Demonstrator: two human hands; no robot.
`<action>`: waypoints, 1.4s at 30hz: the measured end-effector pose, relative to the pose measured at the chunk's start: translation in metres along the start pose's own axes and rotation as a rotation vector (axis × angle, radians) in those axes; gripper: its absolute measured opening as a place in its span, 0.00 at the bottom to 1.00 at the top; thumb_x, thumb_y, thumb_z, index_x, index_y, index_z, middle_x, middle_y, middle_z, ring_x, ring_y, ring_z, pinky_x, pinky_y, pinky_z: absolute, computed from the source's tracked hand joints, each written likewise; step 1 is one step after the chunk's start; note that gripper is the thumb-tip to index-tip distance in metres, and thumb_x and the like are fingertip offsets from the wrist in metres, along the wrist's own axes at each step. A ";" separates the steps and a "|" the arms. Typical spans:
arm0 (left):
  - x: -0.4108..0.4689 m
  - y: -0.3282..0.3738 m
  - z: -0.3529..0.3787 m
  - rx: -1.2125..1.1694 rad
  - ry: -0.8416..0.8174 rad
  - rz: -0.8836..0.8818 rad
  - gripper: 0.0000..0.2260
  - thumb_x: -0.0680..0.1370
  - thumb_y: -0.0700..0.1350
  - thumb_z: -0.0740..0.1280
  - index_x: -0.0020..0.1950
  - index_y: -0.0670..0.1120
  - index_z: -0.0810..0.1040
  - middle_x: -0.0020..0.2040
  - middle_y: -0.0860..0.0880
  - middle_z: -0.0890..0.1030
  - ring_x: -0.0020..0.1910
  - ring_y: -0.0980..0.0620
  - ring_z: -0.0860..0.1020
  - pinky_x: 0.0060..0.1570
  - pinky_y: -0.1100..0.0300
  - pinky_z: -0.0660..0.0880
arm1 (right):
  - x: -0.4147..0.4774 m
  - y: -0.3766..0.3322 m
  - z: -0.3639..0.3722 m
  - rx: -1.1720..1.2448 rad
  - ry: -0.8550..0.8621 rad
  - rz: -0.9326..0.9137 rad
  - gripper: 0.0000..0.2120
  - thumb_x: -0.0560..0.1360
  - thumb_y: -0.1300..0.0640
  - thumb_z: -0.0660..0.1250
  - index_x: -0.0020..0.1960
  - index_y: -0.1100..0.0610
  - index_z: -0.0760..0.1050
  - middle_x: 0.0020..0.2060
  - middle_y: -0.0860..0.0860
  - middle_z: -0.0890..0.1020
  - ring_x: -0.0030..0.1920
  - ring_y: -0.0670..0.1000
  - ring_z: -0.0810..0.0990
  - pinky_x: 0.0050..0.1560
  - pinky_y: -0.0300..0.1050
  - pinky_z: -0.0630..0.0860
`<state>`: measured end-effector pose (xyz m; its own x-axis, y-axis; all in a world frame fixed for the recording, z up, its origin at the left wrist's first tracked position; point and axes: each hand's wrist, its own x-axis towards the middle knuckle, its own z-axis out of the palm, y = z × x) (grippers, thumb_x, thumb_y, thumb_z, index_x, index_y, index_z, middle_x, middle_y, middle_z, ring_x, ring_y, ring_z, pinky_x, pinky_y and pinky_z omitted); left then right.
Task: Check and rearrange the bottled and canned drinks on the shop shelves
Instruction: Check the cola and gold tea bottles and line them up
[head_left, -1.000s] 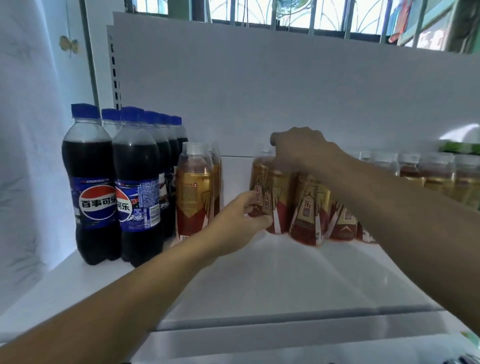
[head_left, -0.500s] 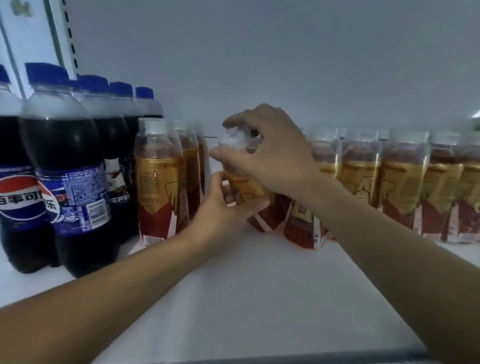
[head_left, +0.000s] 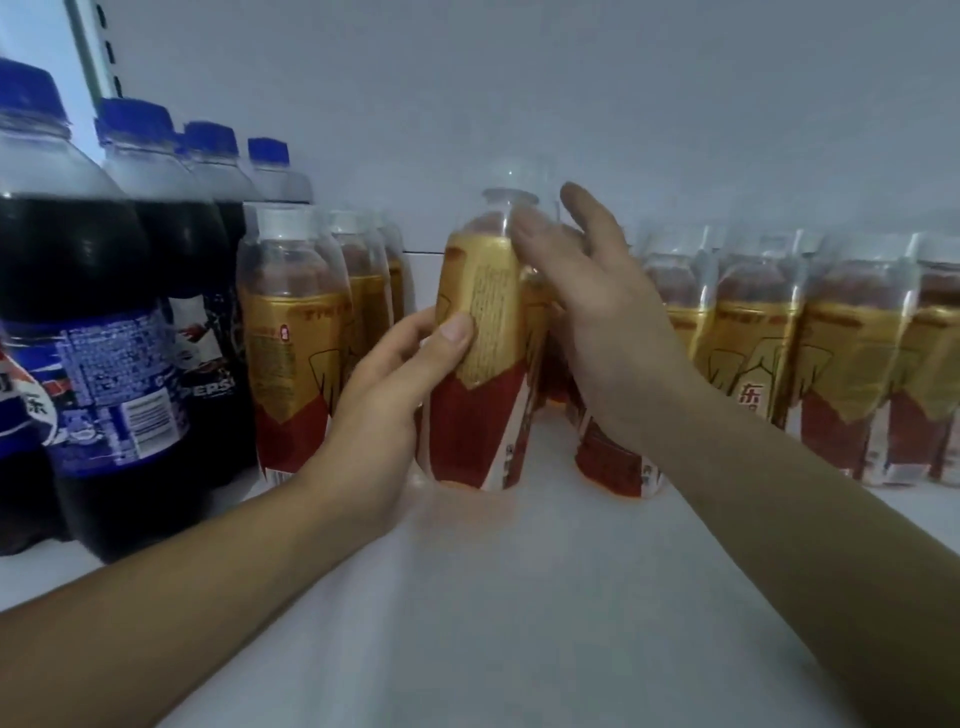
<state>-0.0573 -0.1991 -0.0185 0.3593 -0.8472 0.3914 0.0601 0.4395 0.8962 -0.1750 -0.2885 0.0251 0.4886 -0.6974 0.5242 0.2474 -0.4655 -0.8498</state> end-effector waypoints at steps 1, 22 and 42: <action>-0.002 0.000 0.001 -0.035 -0.015 -0.009 0.17 0.77 0.53 0.68 0.62 0.47 0.81 0.56 0.44 0.85 0.56 0.45 0.83 0.55 0.49 0.80 | 0.000 0.001 0.002 0.050 -0.026 0.055 0.42 0.71 0.36 0.69 0.79 0.49 0.61 0.68 0.48 0.77 0.64 0.48 0.80 0.65 0.53 0.77; -0.005 -0.006 0.006 0.123 -0.155 -0.041 0.25 0.64 0.52 0.77 0.58 0.51 0.76 0.45 0.58 0.86 0.44 0.61 0.84 0.43 0.65 0.79 | -0.007 -0.016 0.002 0.279 0.167 0.073 0.45 0.60 0.33 0.79 0.69 0.56 0.72 0.55 0.57 0.84 0.51 0.59 0.86 0.54 0.60 0.82; -0.007 -0.004 0.003 -0.041 -0.182 -0.097 0.27 0.69 0.57 0.72 0.64 0.45 0.77 0.51 0.43 0.85 0.44 0.46 0.85 0.35 0.60 0.79 | -0.010 -0.018 0.006 0.504 0.090 0.052 0.35 0.66 0.45 0.76 0.69 0.56 0.70 0.50 0.56 0.84 0.48 0.56 0.86 0.48 0.53 0.83</action>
<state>-0.0630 -0.1959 -0.0245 0.1758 -0.9243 0.3387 0.1255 0.3623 0.9236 -0.1796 -0.2698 0.0349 0.4429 -0.7669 0.4645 0.6084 -0.1236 -0.7840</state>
